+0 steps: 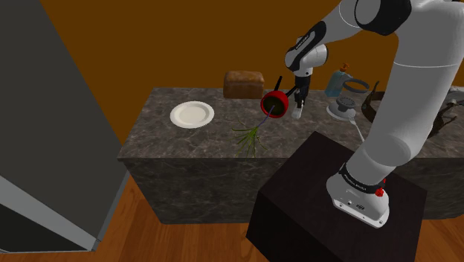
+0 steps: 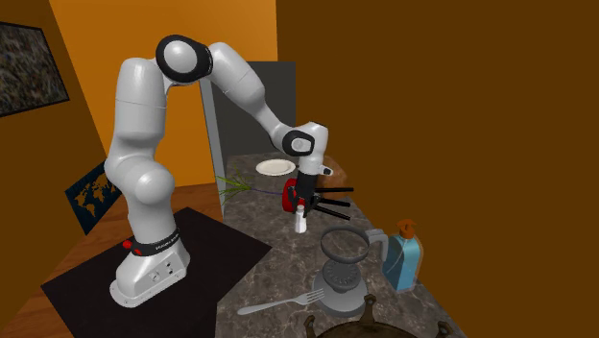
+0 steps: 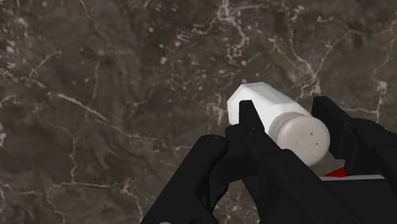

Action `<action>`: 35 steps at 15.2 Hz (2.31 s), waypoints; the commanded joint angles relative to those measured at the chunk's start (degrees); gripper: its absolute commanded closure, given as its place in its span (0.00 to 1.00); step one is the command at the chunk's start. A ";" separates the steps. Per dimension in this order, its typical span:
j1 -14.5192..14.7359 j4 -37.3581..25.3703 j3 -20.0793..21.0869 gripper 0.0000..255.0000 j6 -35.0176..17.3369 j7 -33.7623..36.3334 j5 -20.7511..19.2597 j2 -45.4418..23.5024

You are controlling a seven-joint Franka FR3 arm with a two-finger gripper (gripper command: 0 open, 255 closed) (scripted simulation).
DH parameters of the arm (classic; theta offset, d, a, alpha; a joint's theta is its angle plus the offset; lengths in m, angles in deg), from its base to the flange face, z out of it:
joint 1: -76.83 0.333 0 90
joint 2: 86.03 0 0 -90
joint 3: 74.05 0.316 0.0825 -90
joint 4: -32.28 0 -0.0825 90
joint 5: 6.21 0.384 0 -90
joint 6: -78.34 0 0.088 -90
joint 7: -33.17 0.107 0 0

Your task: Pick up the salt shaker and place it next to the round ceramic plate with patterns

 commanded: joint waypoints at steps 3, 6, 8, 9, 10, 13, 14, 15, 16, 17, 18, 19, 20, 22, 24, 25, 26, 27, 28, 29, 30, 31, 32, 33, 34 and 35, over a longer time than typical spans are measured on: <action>-0.01 0.01 0.00 1.00 0.00 0.00 0.00 -0.03; 0.27 -0.16 -0.34 1.00 1.33 0.39 -0.72 1.26; 0.52 -0.38 -0.64 1.00 2.68 0.77 -1.43 2.54; 0.64 -0.51 -0.78 1.00 3.37 0.96 -1.77 3.16; 0.75 -0.66 -0.91 1.00 4.06 1.15 -2.11 3.78; 1.06 -1.16 -1.24 1.00 6.16 1.68 -3.09 5.58; 1.16 -1.36 -1.33 1.00 6.87 1.85 -3.40 6.16; 1.24 -1.56 -1.42 1.00 7.58 2.01 -3.70 6.73; 1.33 -1.78 -1.50 1.00 8.30 2.17 -4.00 7.29; 1.41 -2.02 -1.56 1.00 9.02 2.33 -4.28 7.84; 1.48 -2.26 -1.63 1.00 9.74 2.48 -4.56 8.38; 1.56 -2.52 -1.68 1.00 10.46 2.62 -4.83 8.91; 1.62 -2.79 -1.73 1.00 11.19 2.76 -5.09 9.43; 1.75 -3.37 -1.81 1.00 12.66 3.03 -5.58 10.43; 1.87 -4.00 -1.86 1.00 14.13 3.27 -6.04 11.38; 1.92 -4.33 -1.88 1.00 14.87 3.38 -6.26 11.84; 1.97 -4.67 -1.89 1.00 15.61 3.49 -6.47 12.29; 2.02 -5.03 -1.90 1.00 16.35 3.59 -6.67 12.73; 2.07 -5.40 -1.90 1.00 17.09 3.68 -6.86 13.15; 2.12 -5.78 -1.90 1.00 17.84 3.77 -7.04 13.56; 2.16 -6.18 -1.90 1.00 18.58 3.86 -7.22 13.95; 2.20 -6.58 -1.89 1.00 19.33 3.93 -7.39 14.34; 2.24 -7.00 -1.88 1.00 20.08 4.01 -7.55 14.71; 2.28 -7.43 -1.87 1.00 20.83 4.08 -7.70 15.07; 2.31 -7.88 -1.85 1.00 21.58 4.14 -7.84 15.41; 2.35 -8.33 -1.83 1.00 22.33 4.19 -7.98 15.75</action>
